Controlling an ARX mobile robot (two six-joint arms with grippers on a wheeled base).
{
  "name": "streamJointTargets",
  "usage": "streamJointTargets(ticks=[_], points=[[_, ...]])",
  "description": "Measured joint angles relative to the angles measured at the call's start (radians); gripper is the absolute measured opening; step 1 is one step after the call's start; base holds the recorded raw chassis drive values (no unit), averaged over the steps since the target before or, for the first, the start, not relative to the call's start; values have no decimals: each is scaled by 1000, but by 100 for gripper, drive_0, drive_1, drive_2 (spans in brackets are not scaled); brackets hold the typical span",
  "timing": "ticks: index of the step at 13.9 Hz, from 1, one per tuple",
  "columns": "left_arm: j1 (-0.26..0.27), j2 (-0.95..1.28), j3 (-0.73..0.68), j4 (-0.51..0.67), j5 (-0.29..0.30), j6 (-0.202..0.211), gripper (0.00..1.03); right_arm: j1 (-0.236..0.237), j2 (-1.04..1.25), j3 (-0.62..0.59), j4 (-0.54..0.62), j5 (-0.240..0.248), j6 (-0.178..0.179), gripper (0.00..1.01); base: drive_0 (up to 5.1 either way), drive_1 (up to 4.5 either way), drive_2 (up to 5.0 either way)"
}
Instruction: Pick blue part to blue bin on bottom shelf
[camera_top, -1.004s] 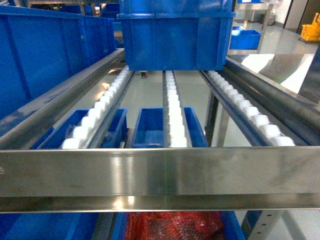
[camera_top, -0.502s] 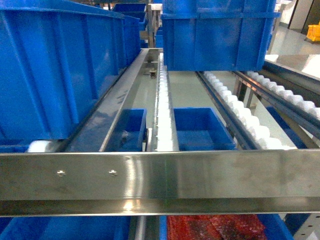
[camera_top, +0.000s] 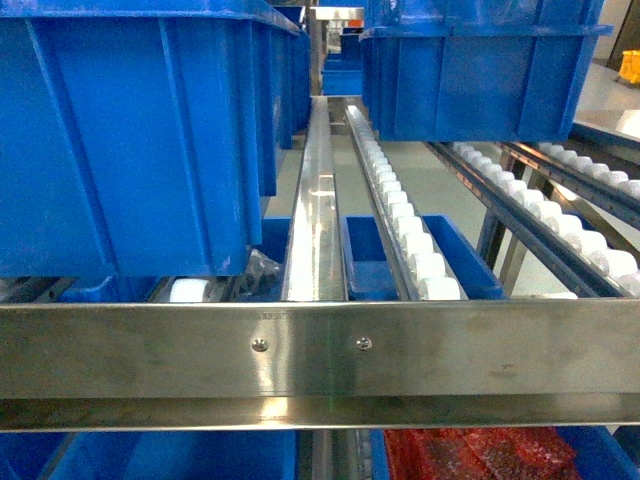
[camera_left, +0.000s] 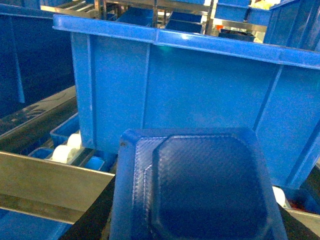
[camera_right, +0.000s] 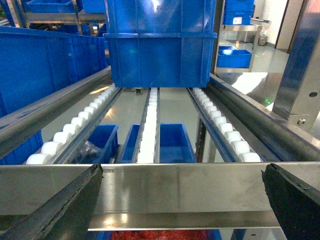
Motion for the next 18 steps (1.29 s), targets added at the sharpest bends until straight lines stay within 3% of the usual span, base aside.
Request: streamJointTargets(ticks=[18], points=[[0, 0, 0, 1, 2, 0, 43, 0, 0, 0, 0, 0, 0, 98, 0, 0, 0]])
